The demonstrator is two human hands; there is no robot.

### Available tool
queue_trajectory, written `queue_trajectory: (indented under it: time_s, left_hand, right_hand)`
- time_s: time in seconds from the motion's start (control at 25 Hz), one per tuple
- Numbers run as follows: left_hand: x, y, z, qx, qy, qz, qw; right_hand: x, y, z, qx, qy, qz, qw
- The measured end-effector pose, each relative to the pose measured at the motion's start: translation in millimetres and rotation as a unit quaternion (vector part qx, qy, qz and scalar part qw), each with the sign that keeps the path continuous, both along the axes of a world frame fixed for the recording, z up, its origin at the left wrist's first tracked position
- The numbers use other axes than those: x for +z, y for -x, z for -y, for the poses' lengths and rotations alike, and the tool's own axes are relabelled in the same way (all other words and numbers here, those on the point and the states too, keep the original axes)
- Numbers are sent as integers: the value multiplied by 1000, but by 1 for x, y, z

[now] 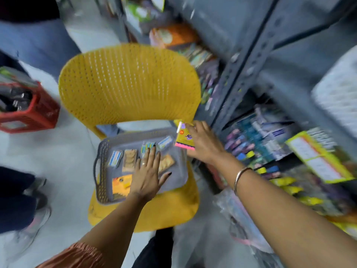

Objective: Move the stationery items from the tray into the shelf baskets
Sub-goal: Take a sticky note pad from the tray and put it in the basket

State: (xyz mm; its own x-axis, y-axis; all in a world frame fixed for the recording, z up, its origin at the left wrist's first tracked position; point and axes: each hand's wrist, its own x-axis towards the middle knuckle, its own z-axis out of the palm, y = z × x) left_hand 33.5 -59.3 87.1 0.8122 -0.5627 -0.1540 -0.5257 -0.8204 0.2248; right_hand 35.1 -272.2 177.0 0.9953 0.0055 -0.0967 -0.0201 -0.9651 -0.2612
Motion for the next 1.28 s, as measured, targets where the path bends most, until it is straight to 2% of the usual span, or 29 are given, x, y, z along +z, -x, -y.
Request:
queue_trajectory:
  time_s: [0.28,0.44,0.52,0.6,0.68,0.76,0.84,0.96,1.04,1.12,1.28]
  left_hand:
    - [164,-18,114,-134,123,143,973]
    - [243,24,205,-206,205,177,940]
    - [266,60,242,-287,234,205,906]
    - [276,104,273,-393,256,230,853]
    - [275,150,294,-484,263,235,801]
    - [268,187,308,-544,267,215,766]
    - [259,210,317,-566,245,158,771]
    - [239,219,326,-541,195,84,814]
    - [222,216,333,-544,133,106,822]
    - [215,216,340,-554,108,145,812]
    - [210,217,346,-552,113,151,812]
  right_hand:
    - [213,64,73,-140,36,172,975]
    - [283,141,136,-264,51,220,938]
    - [299,186,165,-318,57,204,924]
    - [305,232,192,-371,72,174,909]
    - [306,277,214,-415,102,131,894]
    - [304,317,227,-459,99,100,877]
    - [296,353,232,-495,80,73,862]
    - [271,389,234,-513,55,12,857]
    - [252,402,234,-517,32,-24,855]
    - [237,408,235,-520,15,-54,852]
    - [220,408,237,-509,-23,-97,855]
